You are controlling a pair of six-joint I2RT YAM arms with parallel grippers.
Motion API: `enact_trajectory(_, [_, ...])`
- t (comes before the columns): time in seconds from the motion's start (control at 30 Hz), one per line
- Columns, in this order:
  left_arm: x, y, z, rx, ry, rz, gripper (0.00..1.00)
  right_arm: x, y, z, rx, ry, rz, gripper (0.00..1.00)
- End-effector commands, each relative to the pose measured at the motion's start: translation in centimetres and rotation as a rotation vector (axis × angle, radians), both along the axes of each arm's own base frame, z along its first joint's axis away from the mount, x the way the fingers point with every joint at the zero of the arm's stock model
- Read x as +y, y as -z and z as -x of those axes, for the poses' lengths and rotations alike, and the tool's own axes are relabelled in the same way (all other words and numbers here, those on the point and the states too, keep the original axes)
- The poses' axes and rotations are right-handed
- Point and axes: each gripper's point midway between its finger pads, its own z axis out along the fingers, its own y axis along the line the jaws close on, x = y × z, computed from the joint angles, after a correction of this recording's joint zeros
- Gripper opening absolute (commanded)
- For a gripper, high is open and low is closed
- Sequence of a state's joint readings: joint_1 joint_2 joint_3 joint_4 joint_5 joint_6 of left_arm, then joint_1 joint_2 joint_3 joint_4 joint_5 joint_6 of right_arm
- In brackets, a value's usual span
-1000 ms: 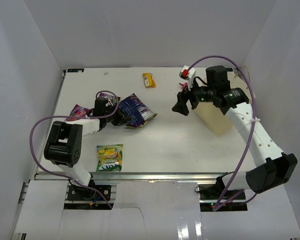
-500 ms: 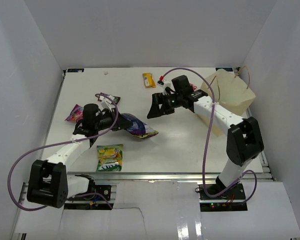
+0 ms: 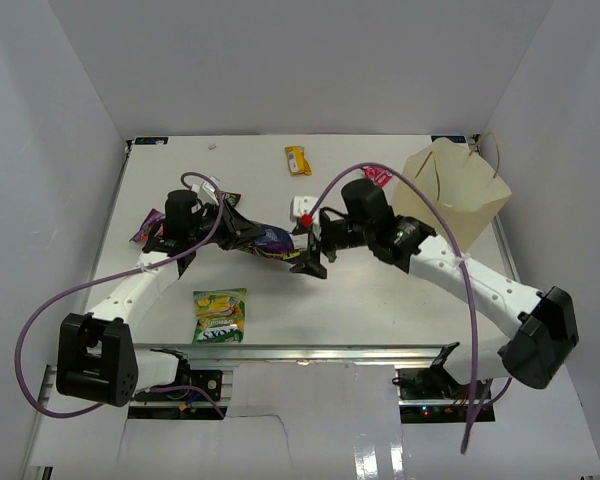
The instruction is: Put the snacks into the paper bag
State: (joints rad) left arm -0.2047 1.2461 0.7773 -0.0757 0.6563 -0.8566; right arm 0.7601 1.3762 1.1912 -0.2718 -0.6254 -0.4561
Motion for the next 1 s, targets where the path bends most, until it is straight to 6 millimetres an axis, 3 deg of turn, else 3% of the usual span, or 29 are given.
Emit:
enact_trajectory(0.0, [-1.1, -5.5, -0.6, -0.021, 0.023, 0.115, 0.00, 1.3, 0.2, -2.9, -0.297, 0.207, -0.001, 0.90])
enact_trajectory(0.03, [-1.2, -5.8, -0.7, -0.012, 0.028, 0.124, 0.00, 2.2, -0.1, -2.3, -0.338, 0.209, -0.012, 0.90])
enact_trajectory(0.07, [-1.4, -5.9, -0.6, 0.008, 0.036, 0.139, 0.00, 2.1, -0.8, -3.3, -0.395, 0.277, -0.027, 0.90])
enact_trajectory(0.2, [-2.0, -7.1, -0.2, 0.021, 0.082, 0.178, 0.00, 3.3, 0.8, -4.1, -0.438, 0.306, 0.005, 0.90])
enact_trajectory(0.3, [-2.0, -7.6, 0.0, 0.015, 0.092, 0.184, 0.00, 3.5, 1.2, -6.4, -0.501, 0.408, 0.051, 0.90])
enact_trajectory(0.37, [-2.1, -8.0, 0.3, 0.011, 0.103, 0.188, 0.00, 3.6, 0.3, -7.9, -0.544, 0.481, 0.043, 0.90])
enact_trajectory(0.43, [-2.1, -8.2, 0.6, 0.009, 0.109, 0.194, 0.00, 3.8, 1.3, -8.7, -0.560, 0.498, 0.083, 0.90])
enact_trajectory(0.57, [-2.1, -8.9, 0.9, -0.006, 0.116, 0.200, 0.00, 4.5, 3.2, -7.5, -0.515, 0.405, 0.114, 0.98])
enact_trajectory(0.6, [-2.1, -9.1, 0.9, -0.010, 0.115, 0.201, 0.00, 4.6, 3.1, -7.0, -0.502, 0.383, 0.106, 0.82])
enact_trajectory(0.67, [-2.1, -9.5, 1.0, -0.018, 0.114, 0.201, 0.00, 4.8, 3.5, -5.6, -0.465, 0.309, 0.094, 0.62])
enact_trajectory(0.7, [-2.0, -9.6, 0.9, -0.023, 0.112, 0.201, 0.02, 4.8, 2.8, -5.0, -0.465, 0.288, 0.075, 0.49])
enact_trajectory(0.77, [-2.0, -10.0, 0.8, -0.027, 0.102, 0.201, 0.06, 4.9, 2.8, -3.6, -0.441, 0.223, 0.061, 0.36])
enact_trajectory(0.9, [-1.6, -11.7, 0.3, -0.069, 0.063, 0.186, 0.30, 4.5, 1.9, -2.3, -0.421, 0.146, 0.058, 0.08])
enact_trajectory(0.97, [-1.2, -12.5, 0.0, -0.098, 0.039, 0.167, 0.41, 4.0, 1.8, -1.9, -0.385, 0.103, 0.068, 0.08])
